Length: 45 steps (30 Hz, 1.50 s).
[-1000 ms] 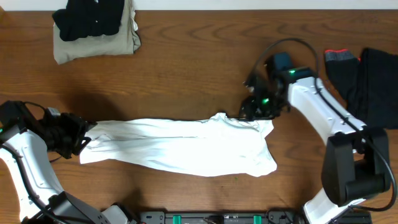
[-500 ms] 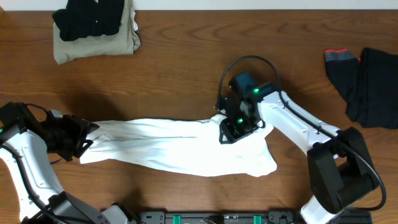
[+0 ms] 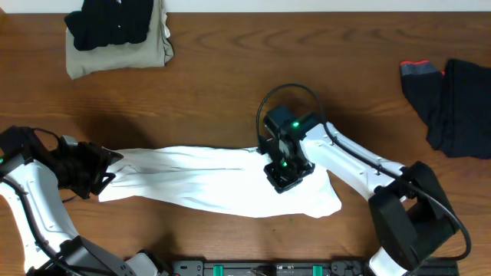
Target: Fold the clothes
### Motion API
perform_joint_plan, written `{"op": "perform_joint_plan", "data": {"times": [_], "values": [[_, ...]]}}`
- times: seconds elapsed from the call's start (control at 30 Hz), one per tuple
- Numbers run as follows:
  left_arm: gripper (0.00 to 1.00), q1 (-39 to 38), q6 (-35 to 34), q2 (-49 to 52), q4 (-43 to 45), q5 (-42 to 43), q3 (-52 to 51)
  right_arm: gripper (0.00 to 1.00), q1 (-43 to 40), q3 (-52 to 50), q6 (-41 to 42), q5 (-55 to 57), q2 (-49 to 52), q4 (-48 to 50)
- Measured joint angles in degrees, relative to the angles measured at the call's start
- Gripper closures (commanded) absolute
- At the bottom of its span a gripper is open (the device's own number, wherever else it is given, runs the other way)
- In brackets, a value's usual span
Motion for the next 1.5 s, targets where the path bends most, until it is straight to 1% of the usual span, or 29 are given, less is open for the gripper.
{"op": "perform_joint_plan", "data": {"times": [0.1, 0.13, 0.2, 0.33, 0.5, 0.57, 0.6, 0.67, 0.7, 0.73, 0.87, 0.97, 1.03, 1.07, 1.1, 1.13, 1.17, 1.37, 1.4, 1.5], "values": [[0.48, 0.0, 0.02, 0.0, 0.0, 0.0, 0.0, 0.75, 0.28, 0.0, 1.75, 5.29, 0.0, 1.33], [0.49, 0.0, 0.02, 0.0, 0.0, 0.0, 0.0, 0.73, 0.33, 0.0, 2.08, 7.65, 0.0, 1.36], [0.49, 0.0, 0.02, 0.0, 0.02, 0.0, 0.0, 0.73, 0.33, 0.0, 2.05, 11.72, 0.0, 1.46], [0.48, 0.0, 0.02, 0.0, 0.02, 0.0, 0.0, 0.73, 0.55, 0.0, 0.68, 16.04, 0.0, 2.89], [0.49, 0.0, 0.02, 0.0, 0.28, 0.0, 0.0, 0.72, 2.95, 0.0, -0.55, 17.64, 0.0, 4.7], [0.48, 0.0, 0.02, 0.0, 0.31, 0.0, 0.0, 0.7, 4.85, 0.0, -0.87, 17.75, 0.0, 5.4], [0.48, 0.0, 0.02, 0.0, 0.37, 0.0, 0.0, 0.62, 6.03, 0.0, -0.96, 18.21, 0.0, 5.73], [0.48, 0.0, 0.02, 0.0, 0.59, 0.0, 0.0, 0.24, 8.35, 0.0, -0.85, 19.54, 0.0, 6.12], [0.48, 0.0, 0.02, 0.0, 0.68, 0.0, 0.0, 0.16, 9.51, 0.0, -0.98, 20.7, 0.0, 6.27], [0.48, 0.0, 0.02, 0.0, 0.7, 0.0, 0.0, 0.15, 10.34, 0.0, -0.98, 21.7, 0.0, 6.34], [0.48, 0.0, 0.02, 0.0, 0.72, 0.0, 0.0, 0.14, 12.92, 0.0, -0.96, 26.18, 0.0, 6.27], [0.48, 0.0, 0.02, 0.0, 0.72, 0.0, 0.0, 0.18, 13.18, 0.0, -0.87, 29.03, 0.0, 6.45], [0.48, 0.0, 0.02, 0.0, 0.7, 0.0, 0.0, 0.23, 13.2, 0.0, -0.85, 30.16, 0.0, 7.19], [0.48, 0.0, 0.02, 0.0, 0.7, 0.0, 0.0, 0.28, 13.2, 0.0, -0.81, 30.56, 0.0, 7.67], [0.48, 0.0, 0.02, 0.0, 0.7, 0.0, 0.0, 0.39, 13.2, 0.0, -0.76, 30.77, 0.0, 8.07], [0.48, 0.0, 0.02, 0.0, 0.7, 0.0, 0.0, 0.46, 13.25, 0.0, -1.05, 30.91, 0.0, 8.44], [0.48, 0.0, 0.02, 0.0, 0.7, 0.0, 0.0, 0.5, 13.25, 0.0, -0.81, 30.95, 0.0, 8.68], [0.48, 0.0, 0.02, 0.0, 0.68, 0.0, 0.0, 0.52, 13.29, -0.04, -0.39, 31.12, 0.0, 8.68], [0.48, 0.0, 0.02, 0.0, 0.7, 0.0, 0.0, 0.54, 13.29, -0.09, -0.39, 31.15, 0.0, 8.7], [0.48, 0.0, 0.02, 0.0, 0.7, 0.0, 0.0, 0.69, 13.29, -0.46, -0.28, 31.15, 0.15, 8.7]]}}
